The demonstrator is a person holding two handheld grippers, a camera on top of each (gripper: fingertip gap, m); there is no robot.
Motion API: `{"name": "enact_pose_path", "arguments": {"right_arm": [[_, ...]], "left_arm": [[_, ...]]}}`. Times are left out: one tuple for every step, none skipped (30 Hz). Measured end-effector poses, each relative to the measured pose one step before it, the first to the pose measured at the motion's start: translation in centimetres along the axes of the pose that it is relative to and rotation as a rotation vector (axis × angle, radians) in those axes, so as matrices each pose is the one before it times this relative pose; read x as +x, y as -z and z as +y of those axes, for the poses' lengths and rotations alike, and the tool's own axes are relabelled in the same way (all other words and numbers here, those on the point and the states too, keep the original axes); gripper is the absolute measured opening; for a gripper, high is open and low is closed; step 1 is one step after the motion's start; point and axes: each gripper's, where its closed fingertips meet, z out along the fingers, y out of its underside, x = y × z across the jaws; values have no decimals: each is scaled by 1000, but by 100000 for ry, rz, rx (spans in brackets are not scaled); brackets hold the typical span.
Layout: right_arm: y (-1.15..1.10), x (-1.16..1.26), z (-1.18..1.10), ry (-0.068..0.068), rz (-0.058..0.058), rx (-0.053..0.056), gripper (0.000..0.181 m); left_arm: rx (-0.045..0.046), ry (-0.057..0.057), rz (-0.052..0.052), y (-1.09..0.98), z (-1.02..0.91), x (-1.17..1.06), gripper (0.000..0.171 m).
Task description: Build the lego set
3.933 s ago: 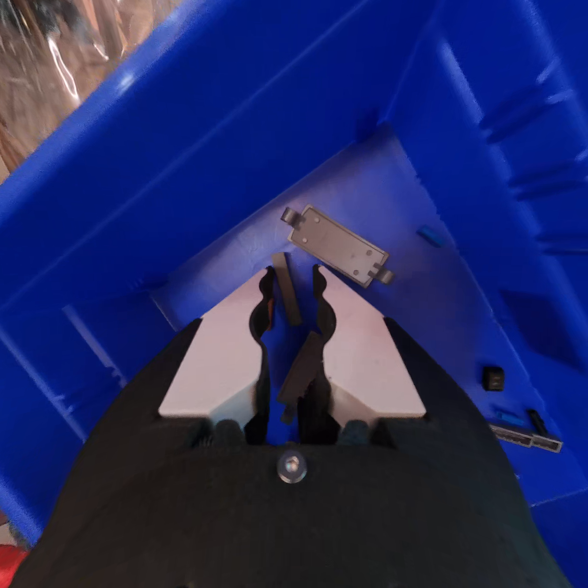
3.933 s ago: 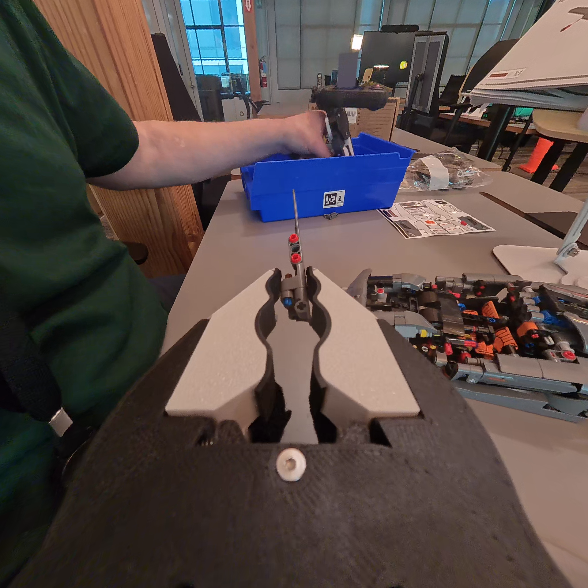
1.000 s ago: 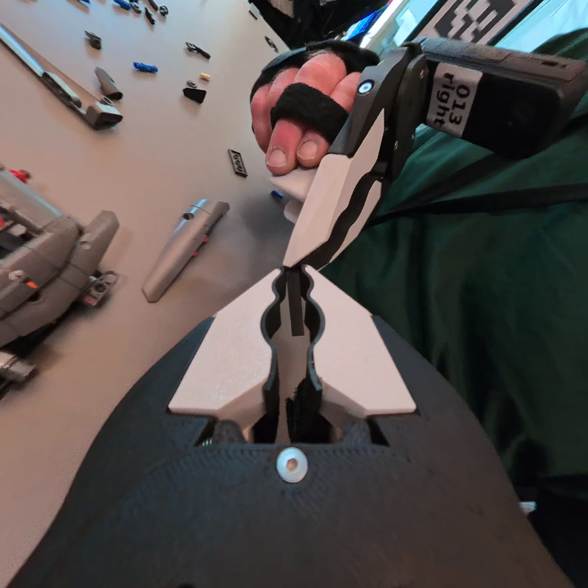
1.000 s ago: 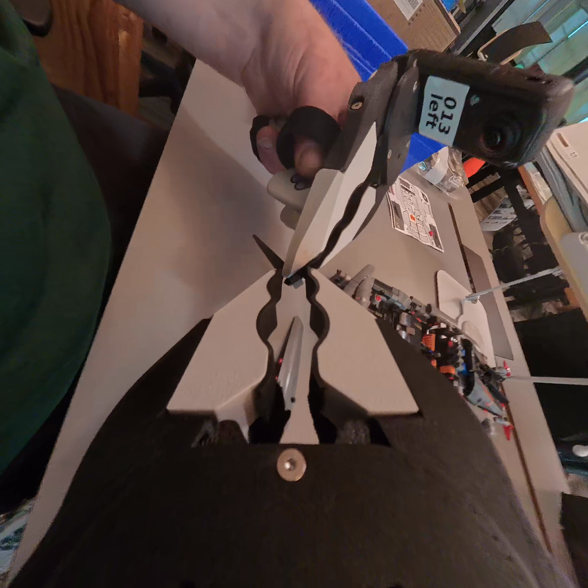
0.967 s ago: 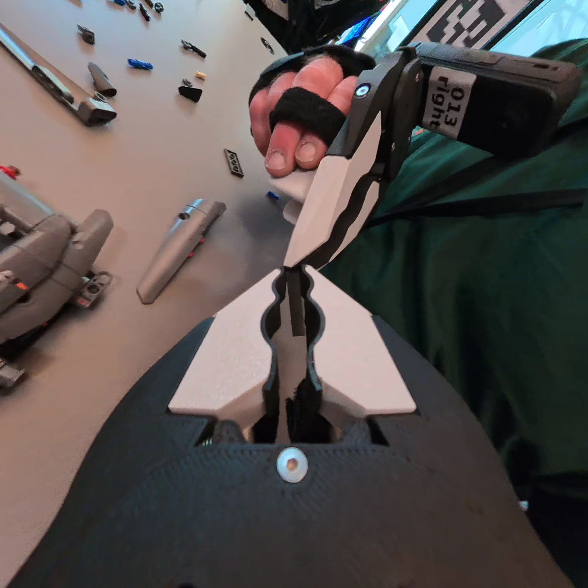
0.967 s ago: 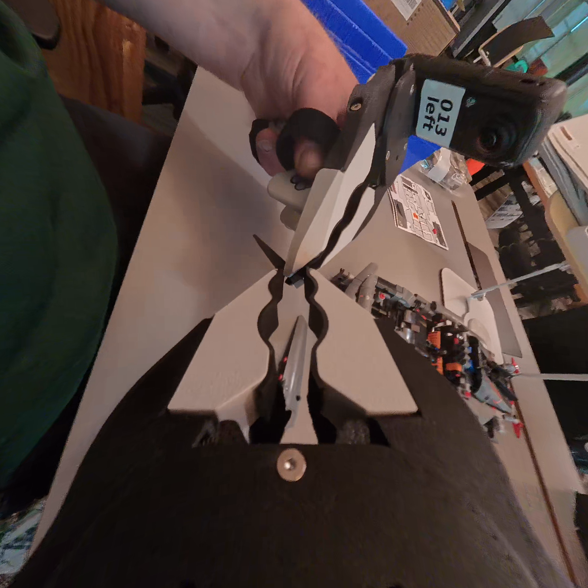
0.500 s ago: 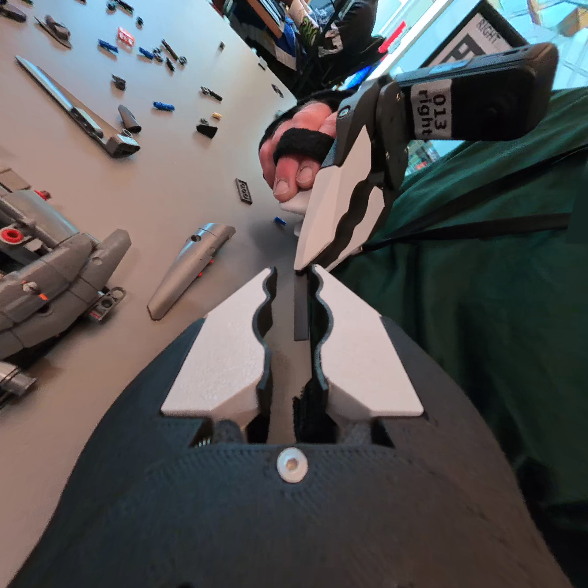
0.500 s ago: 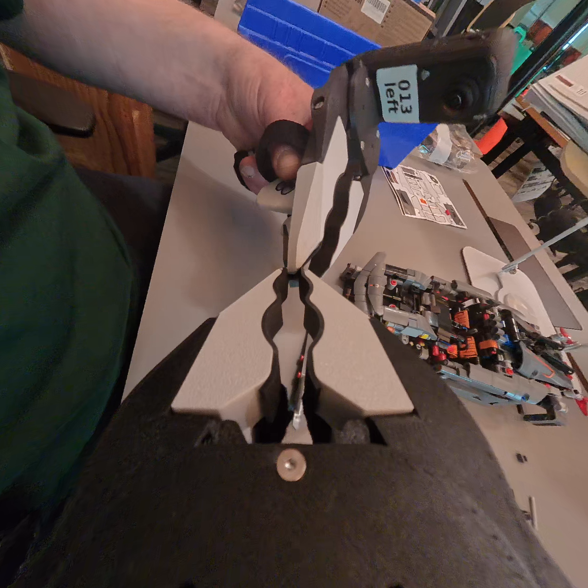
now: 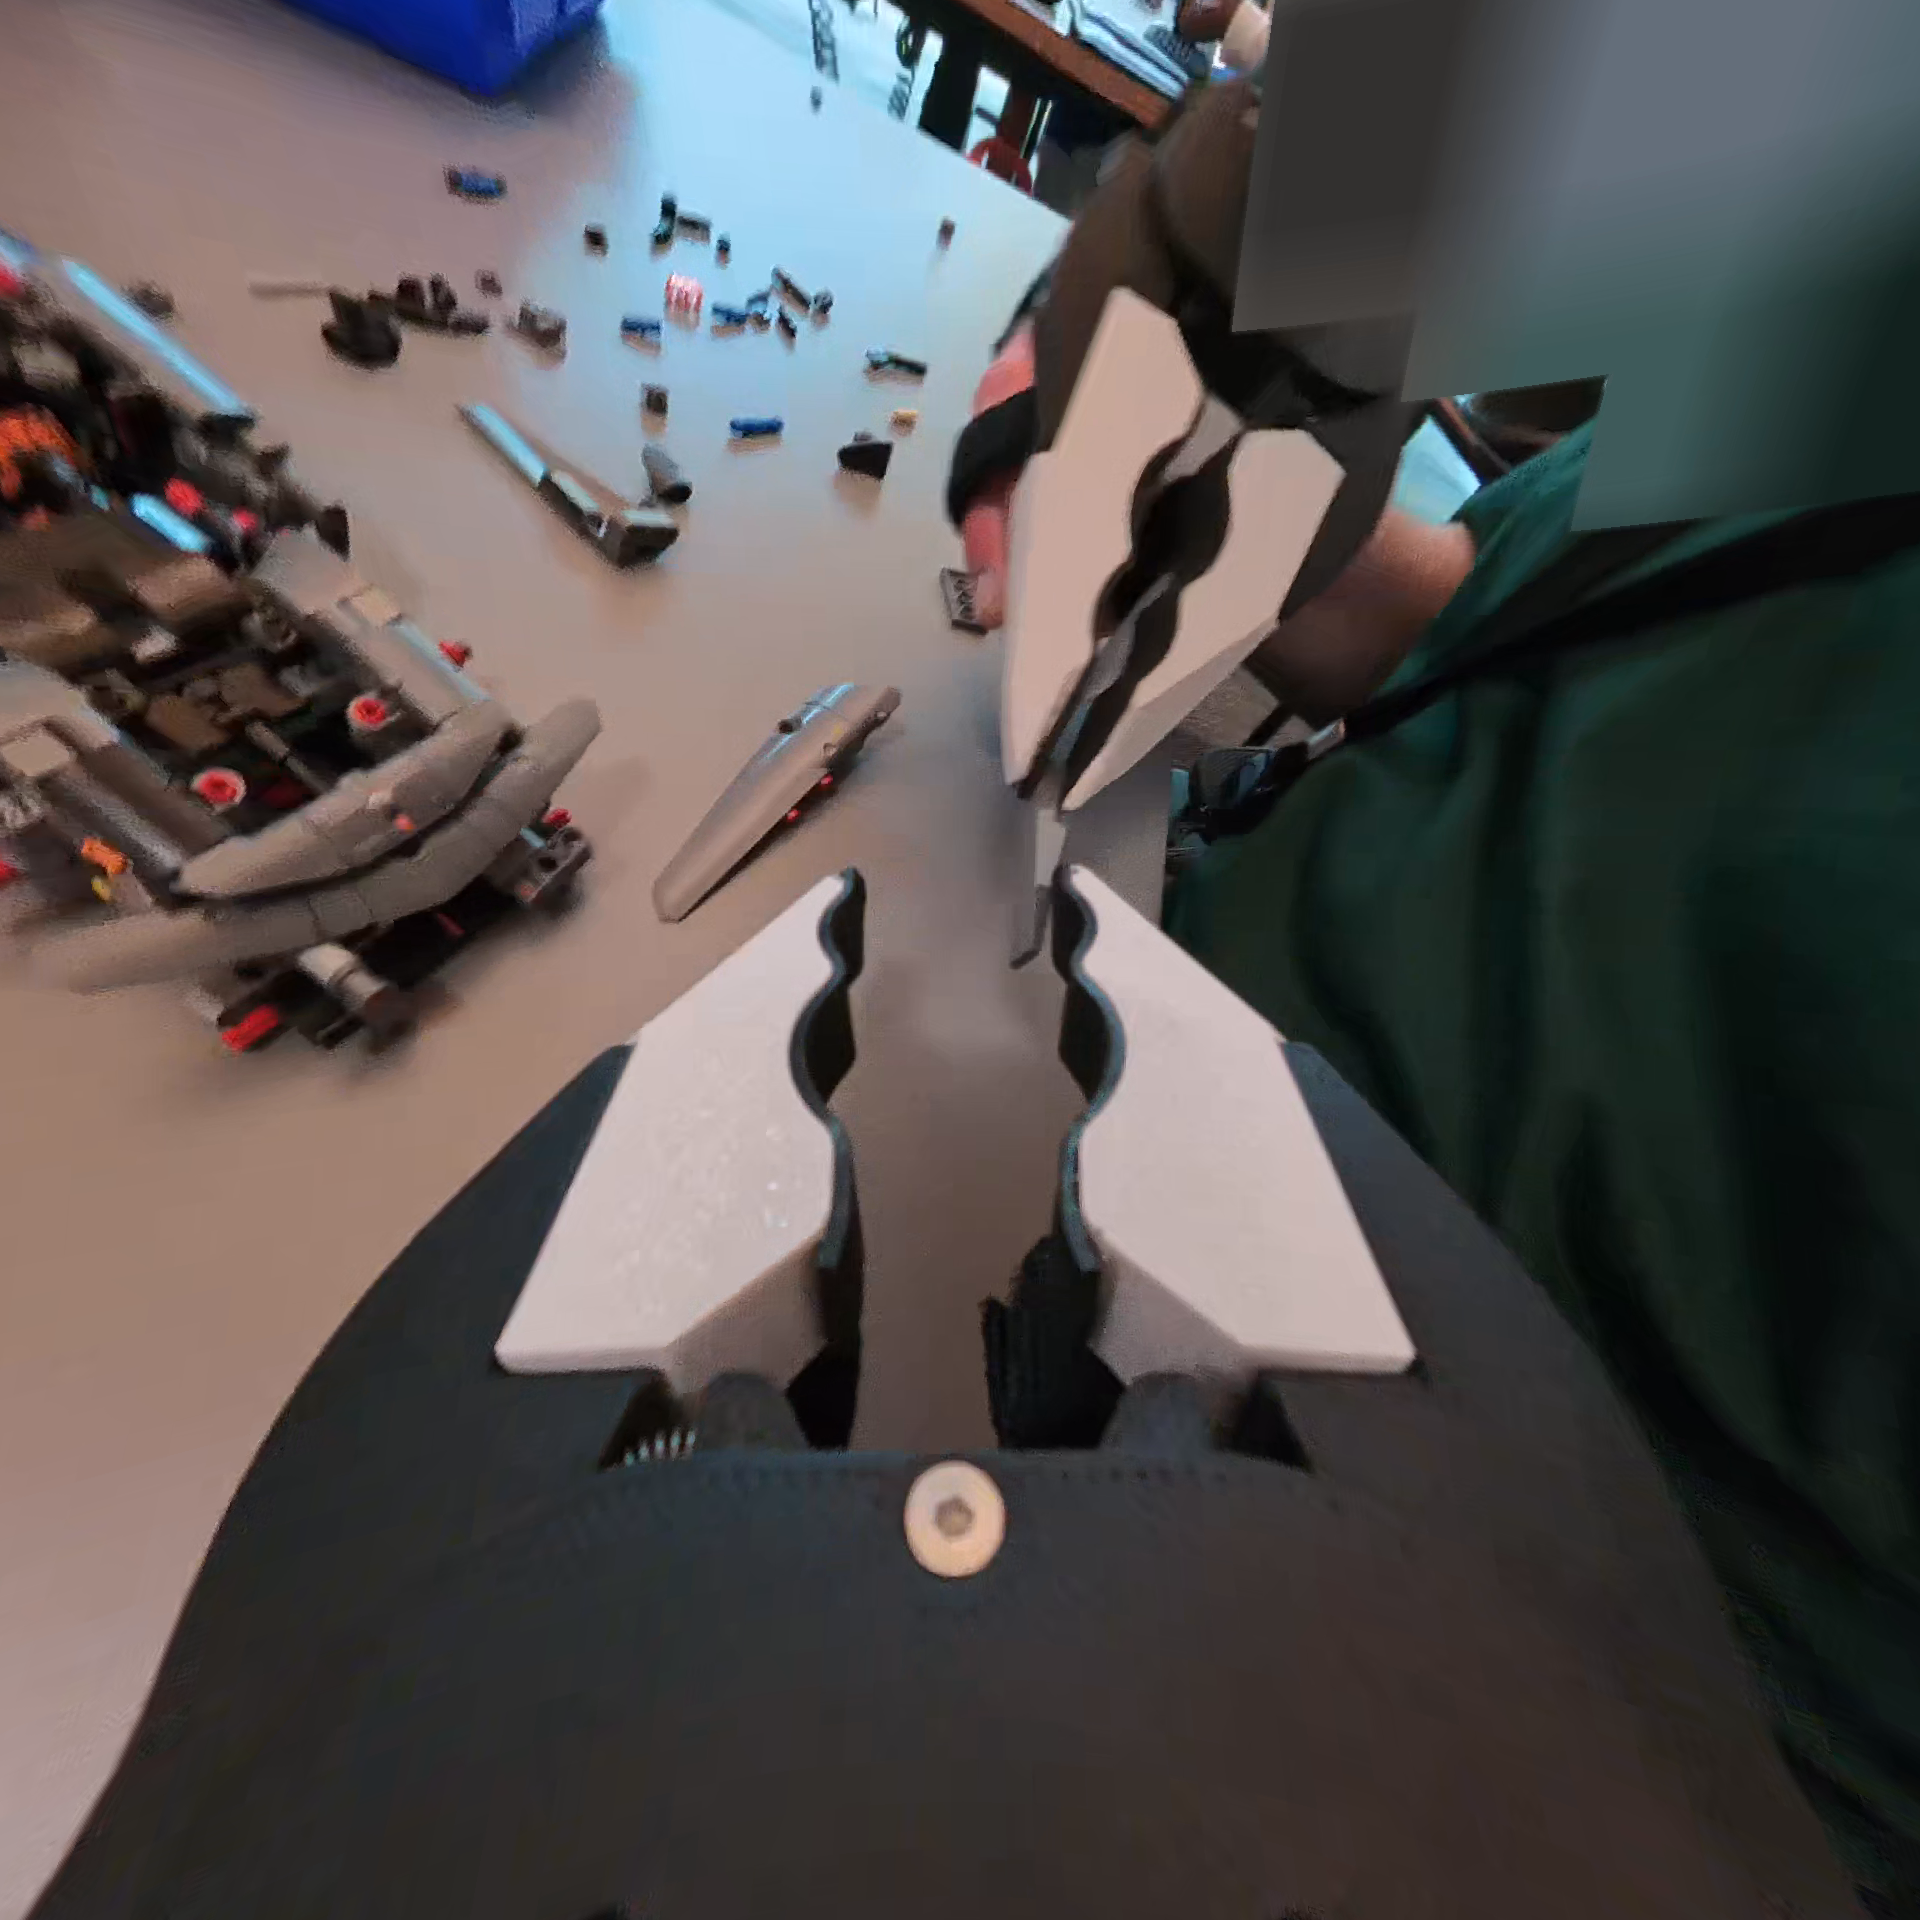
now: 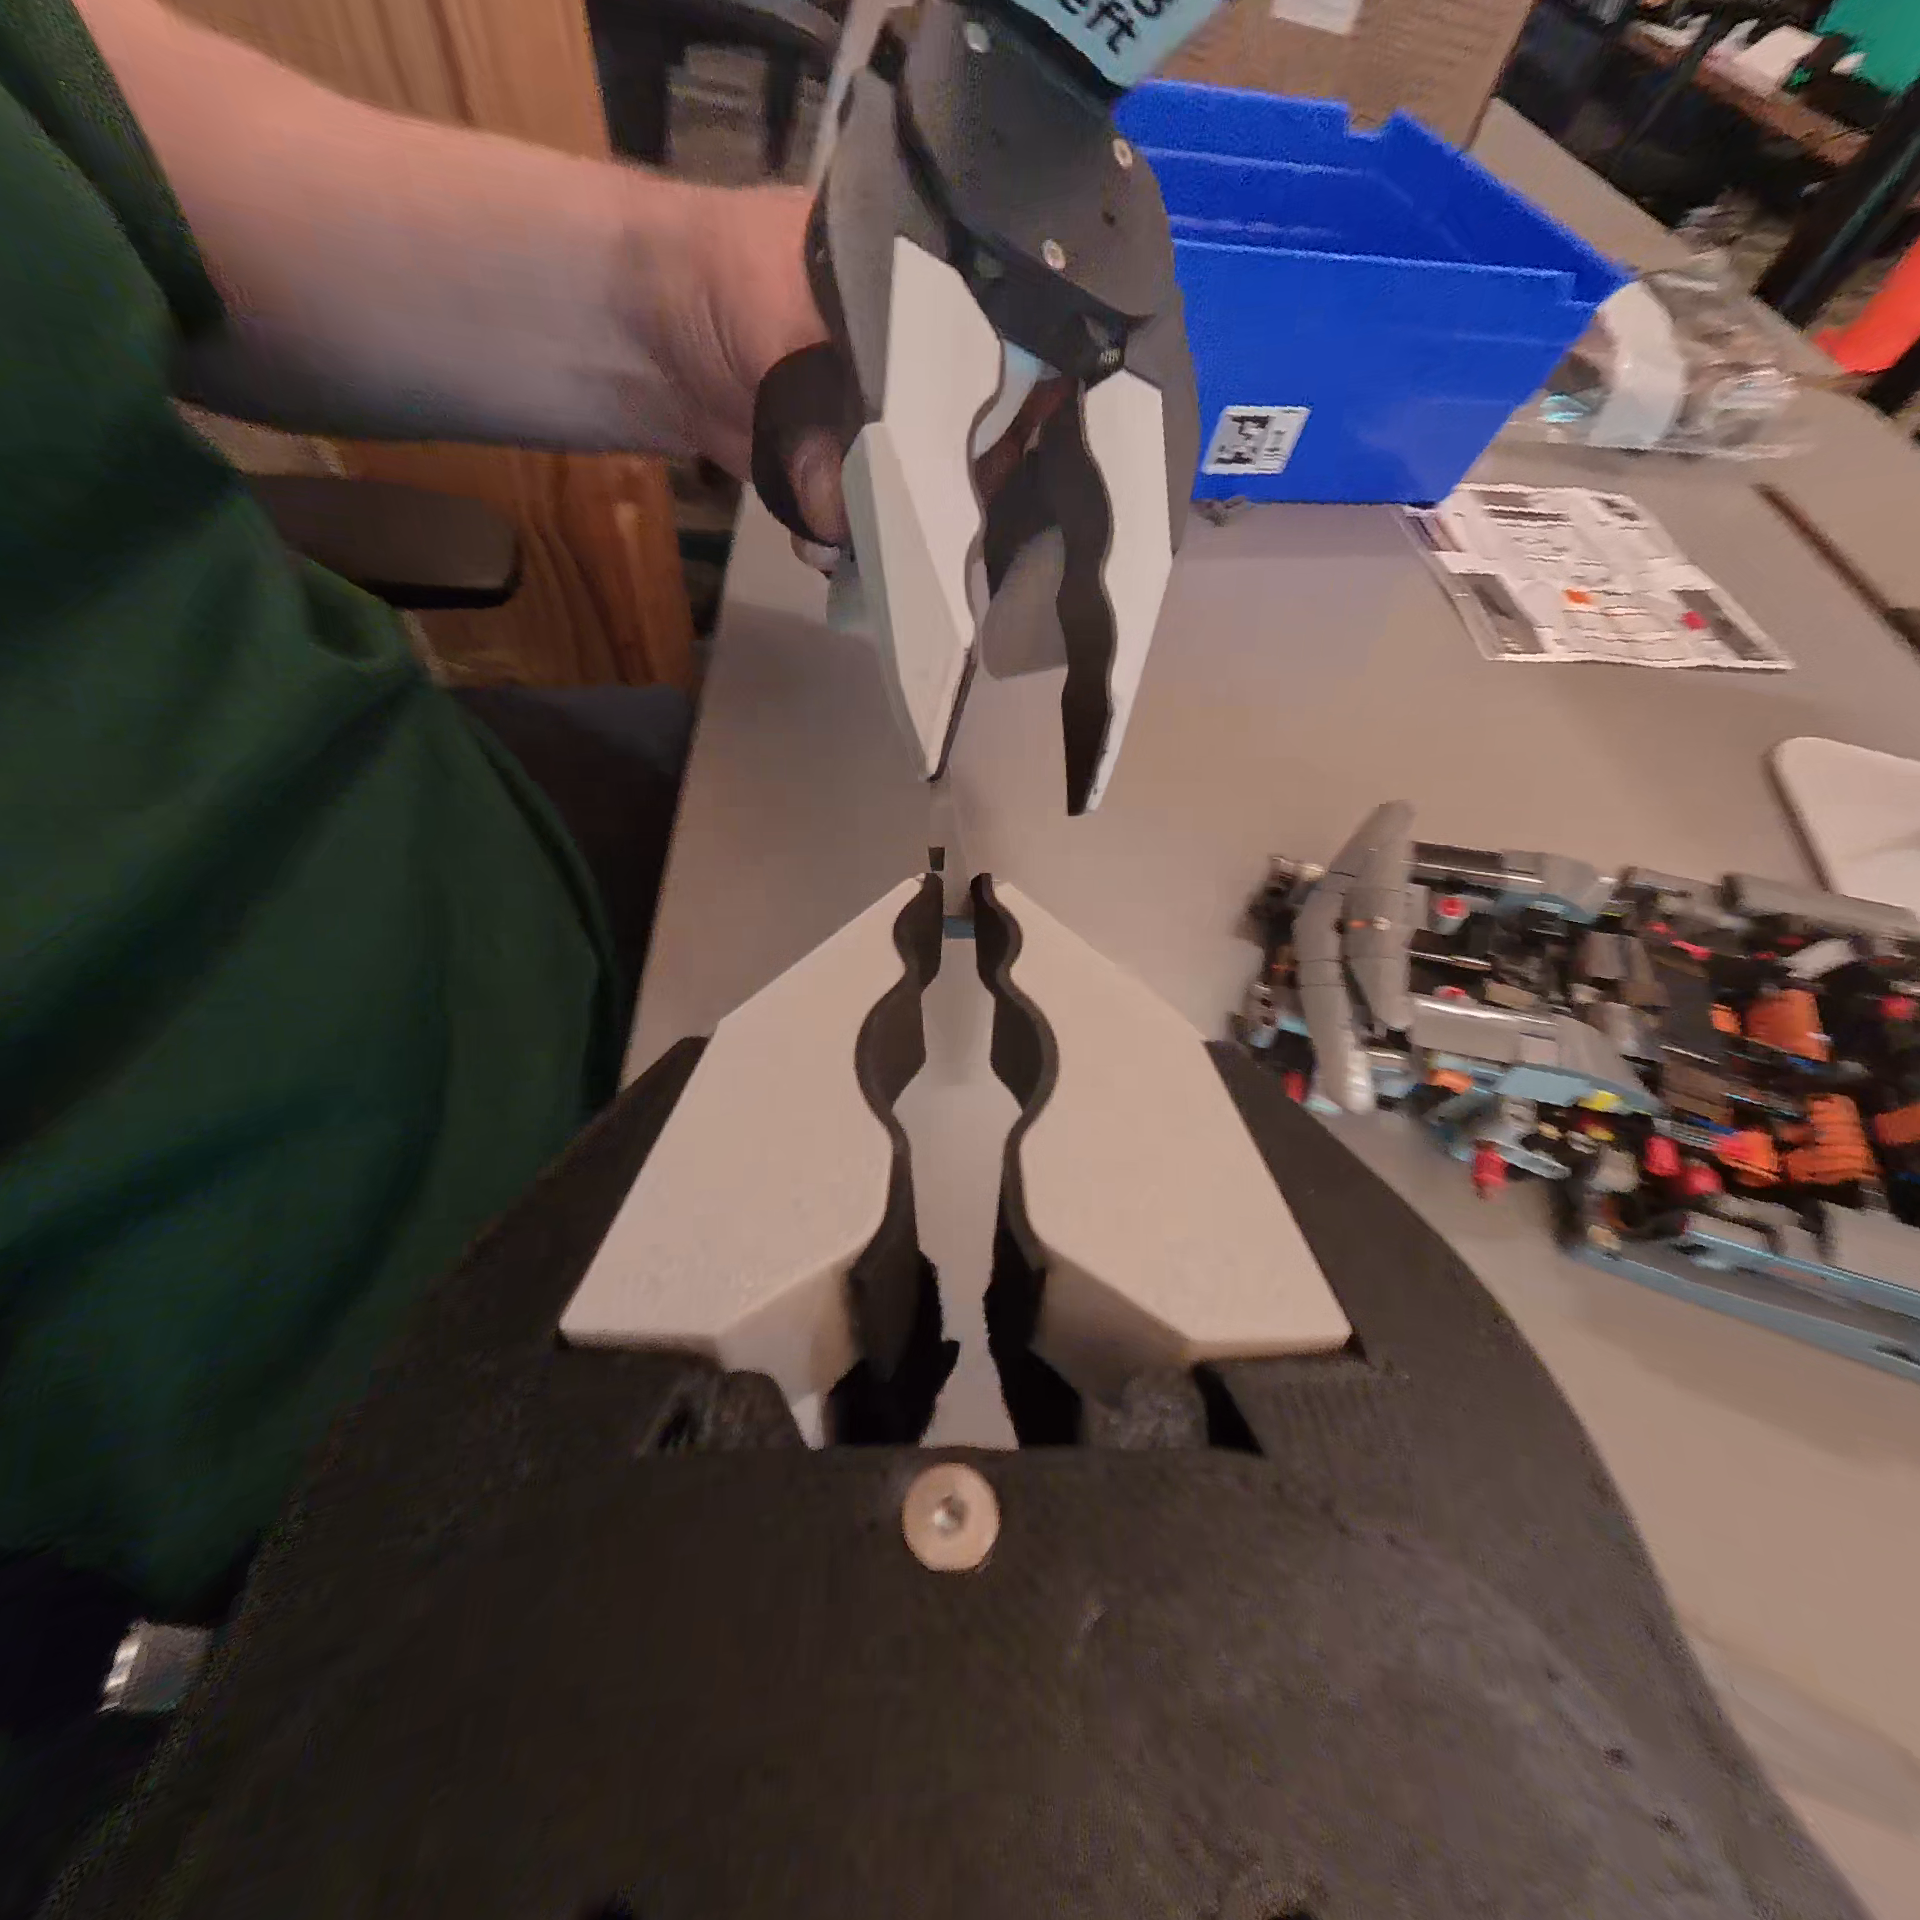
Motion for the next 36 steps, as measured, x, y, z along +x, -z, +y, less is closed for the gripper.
{"name": "enact_pose_path", "arguments": {"right_arm": [[-84,-510,-317,-2050,-3185,2054,4],[-116,-471,-308,-1821,-2807,2108,4],[-182,-378,-137,-2079,-2361,1043,4],[-196,-153,46,-1494,-912,151,4],[-153,-67,68,-783,-198,292,4],[-139,-112,41,-1540,-939,488,4],[-123,39,84,-1878,-87,147,4],[-97,49,36,-984,182,280,4],[-46,-66,-40,-733,-267,476,4],[45,-34,-134,-814,13,849,4],[127,-13,-222,-988,318,1318,4],[166,27,-128,-1796,240,824,4],[189,104,-31,-1777,410,357,4],[244,122,-91,-1247,668,1054,4],[293,1,-187,-1057,-78,1631,4],[274,-5,-97,-1356,-13,932,4],[229,31,-9,-1049,322,427,4],[191,15,59,-613,505,187,4],[248,47,74,-442,761,216,4],[273,-24,4,-456,320,703,4],[279,-59,-74,-585,336,1292,4],[283,104,-90,502,1931,1201,4],[286,133,-40,1567,2606,447,5],[307,-36,-45,1302,1392,40,12],[415,-94,-63,640,707,334,18],[553,152,-12,453,2003,387,21],[655,235,170,576,2196,-351,23],[773,376,342,838,2740,-1199,23],[902,694,476,933,4250,-1663,21],[985,1033,614,569,5529,-2202,20],[1049,1307,827,578,6329,-3142,19],[1107,1721,1123,807,7960,-4456,17],[1129,2065,1382,534,9101,-5237,14],[1063,2171,1502,-488,8610,-5433,15],[948,2014,1479,-445,7256,-5169,14],[826,1950,1343,711,7313,-4506,13]], "left_arm": [[1109,-4334,-654,-19,-49,894,30],[221,-3164,-1115,-89,63,663,26],[-226,-2267,-957,-121,155,506,22],[32,-1153,138,-65,140,471,13],[483,-103,1132,-49,131,406,6],[-130,690,-134,-18,258,-4,6],[1089,1646,-21,31,109,-148,6],[897,2487,1588,16,87,15,6],[666,1343,1803,18,35,105,6],[1328,-165,865,39,-142,74,6],[1345,-354,887,32,-258,110,6],[723,-708,-285,-42,-219,-47,6],[-211,-648,-470,-134,-118,-75,6],[-1312,-652,352,-264,92,18,12],[-1534,-857,-196,-334,167,-60,17],[-172,-1621,-1106,-306,-18,-148,16],[-692,-1314,1037,-318,32,172,5],[-628,-1216,654,-280,-27,91,4],[414,-884,392,-207,-165,9,3],[360,577,2237,-218,-156,195,3],[704,614,1724,-187,-201,96,3],[1055,667,519,-216,-250,-63,3],[285,1040,1596,-294,-158,89,3],[-133,291,619,-269,-87,-23,3],[269,-299,-838,-200,-113,-220,3],[132,572,27,-135,-87,-155,3],[195,940,722,-99,-79,-91,3],[331,364,-108,-62,-76,-195,2],[-88,231,-65,-64,-2,-184,3],[-282,383,-139,-68,7,-182,3],[-357,611,-684,-56,5,-284,3],[-183,680,-749,-31,-32,-297,3],[334,911,-695,-3,-122,-324,3],[657,962,-189,17,-162,-245,3],[695,659,-255,21,-168,-246,3],[544,432,-360,9,-144,-243,3]]}}
